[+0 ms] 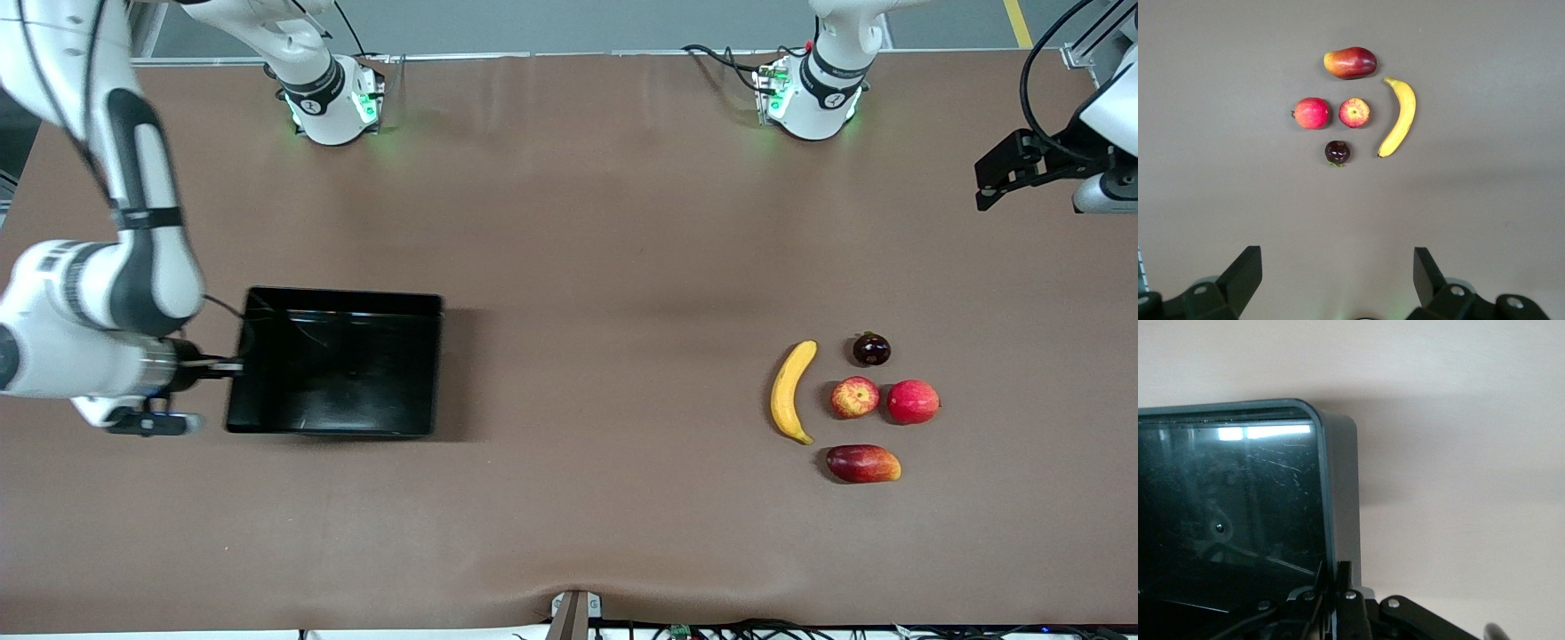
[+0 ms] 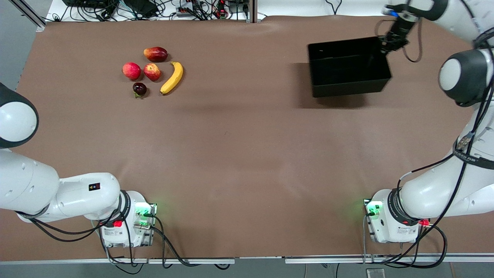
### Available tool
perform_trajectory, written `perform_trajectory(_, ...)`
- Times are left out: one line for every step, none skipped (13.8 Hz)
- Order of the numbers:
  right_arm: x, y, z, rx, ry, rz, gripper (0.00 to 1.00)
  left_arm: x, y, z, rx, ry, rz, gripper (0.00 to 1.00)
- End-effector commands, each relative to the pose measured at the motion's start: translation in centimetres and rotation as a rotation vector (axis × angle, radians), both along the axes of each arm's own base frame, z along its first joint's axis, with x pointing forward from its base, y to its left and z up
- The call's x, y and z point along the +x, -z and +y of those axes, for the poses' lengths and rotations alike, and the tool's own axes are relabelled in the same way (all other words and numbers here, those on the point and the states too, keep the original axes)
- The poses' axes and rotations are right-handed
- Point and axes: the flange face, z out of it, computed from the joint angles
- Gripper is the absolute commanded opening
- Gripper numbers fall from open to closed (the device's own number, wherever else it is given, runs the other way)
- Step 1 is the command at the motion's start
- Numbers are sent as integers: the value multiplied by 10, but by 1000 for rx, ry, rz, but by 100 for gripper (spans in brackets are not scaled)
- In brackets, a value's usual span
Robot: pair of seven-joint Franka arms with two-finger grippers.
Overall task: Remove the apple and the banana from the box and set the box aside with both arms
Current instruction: 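Grasp the box rim with the right gripper and slide it away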
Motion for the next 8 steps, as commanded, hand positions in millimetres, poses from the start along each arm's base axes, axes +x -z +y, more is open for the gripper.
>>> perform_trajectory(-38, 1, -63, 45, 48, -4, 0, -18, 2, -6, -6, 9, -6, 100)
perform_trajectory(-46, 6, -79, 56, 35, -4, 0, -23, 5, -1, -3, 0, 0, 100)
perform_trajectory(-54, 11, -101, 64, 39, -1, 0, -27, 8, -1, -5, 0, 4, 100)
perform_trajectory(-65, 18, -124, 73, 45, -1, 0, -35, 7, 0, -11, 1, -2, 100)
perform_trajectory(-73, 25, -143, 77, 18, -26, 0, -42, 13, -2, -18, 4, -4, 100)
perform_trajectory(-80, 35, -151, 74, -10, -48, 0, -51, 16, -3, -16, 7, -13, 100)
perform_trajectory(-85, 46, -153, 66, -12, -60, 0, -56, 17, -4, -17, -1, -15, 100)
perform_trajectory(-88, 53, -151, 65, -13, -60, 0, -60, 13, -3, -17, 1, -24, 100)
